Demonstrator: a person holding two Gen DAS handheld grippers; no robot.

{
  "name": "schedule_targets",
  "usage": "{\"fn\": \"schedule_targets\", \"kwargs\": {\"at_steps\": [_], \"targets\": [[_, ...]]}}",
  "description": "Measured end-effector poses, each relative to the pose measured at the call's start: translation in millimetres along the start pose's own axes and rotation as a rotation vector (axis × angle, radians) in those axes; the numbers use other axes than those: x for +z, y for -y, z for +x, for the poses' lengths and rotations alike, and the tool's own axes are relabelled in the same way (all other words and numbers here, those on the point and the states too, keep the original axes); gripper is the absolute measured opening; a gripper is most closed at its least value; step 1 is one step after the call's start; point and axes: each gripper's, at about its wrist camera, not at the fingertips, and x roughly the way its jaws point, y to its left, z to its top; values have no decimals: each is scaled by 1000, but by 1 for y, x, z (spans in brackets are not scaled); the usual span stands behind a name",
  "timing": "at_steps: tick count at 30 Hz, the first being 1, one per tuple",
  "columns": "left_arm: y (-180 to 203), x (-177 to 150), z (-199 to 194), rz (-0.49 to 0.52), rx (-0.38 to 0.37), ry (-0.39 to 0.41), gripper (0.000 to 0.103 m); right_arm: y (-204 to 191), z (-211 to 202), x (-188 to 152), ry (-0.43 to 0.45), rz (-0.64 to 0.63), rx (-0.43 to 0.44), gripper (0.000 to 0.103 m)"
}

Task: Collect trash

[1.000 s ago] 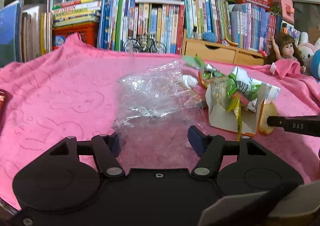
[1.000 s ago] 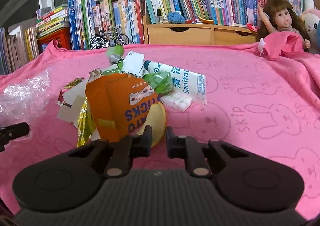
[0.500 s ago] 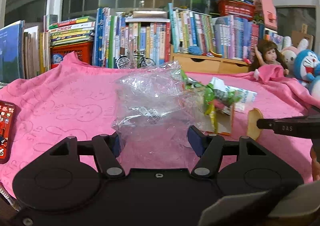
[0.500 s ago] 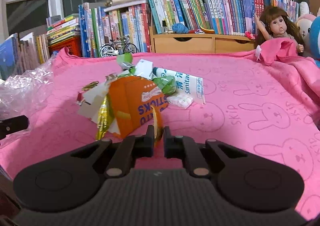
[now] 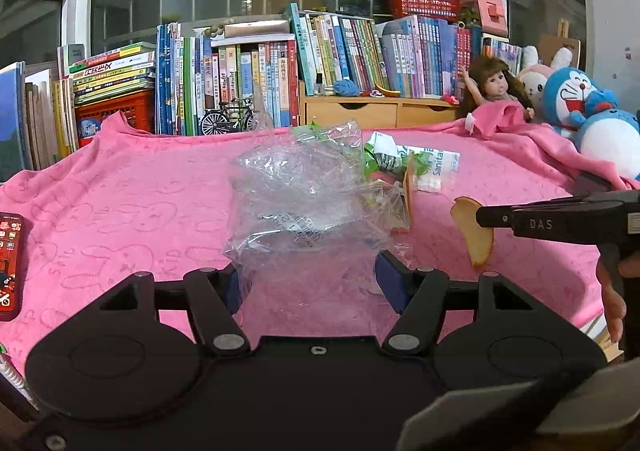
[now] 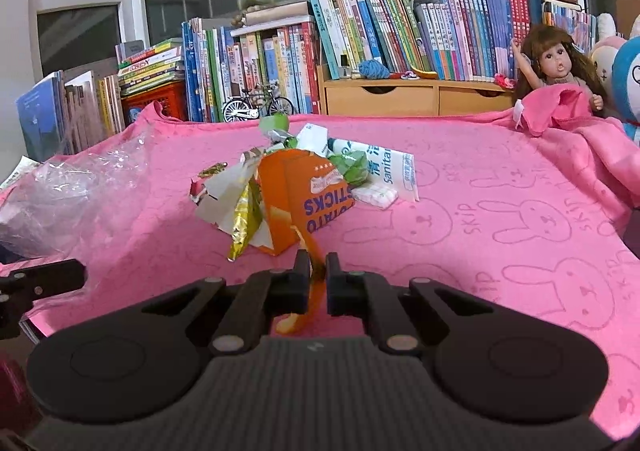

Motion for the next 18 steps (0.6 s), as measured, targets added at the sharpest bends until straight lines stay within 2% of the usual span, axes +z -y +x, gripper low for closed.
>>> {"fn": "schedule_targets", "kwargs": {"at_steps": [2, 4, 5, 6, 14, 18], "targets": [[0, 0, 1, 1, 2, -7, 63, 3, 3, -2, -8, 17, -9, 21], [-1, -1, 1, -2, 6, -10, 64, 4, 5, -4, -12, 26, -4, 48], [-1, 0, 1, -3, 8, -12, 64, 4, 6, -5, -11, 23, -2, 57], [-2, 1, 3, -3, 9, -14, 64, 3, 8, -6, -15, 18, -7, 61], [-2, 0, 10, -2, 9, -33, 64, -6, 25, -18, -40, -16, -75, 78], [-2, -2, 12, 3, 5, -40, 64, -8, 30, -25, -40, -35, -88, 80]]}}
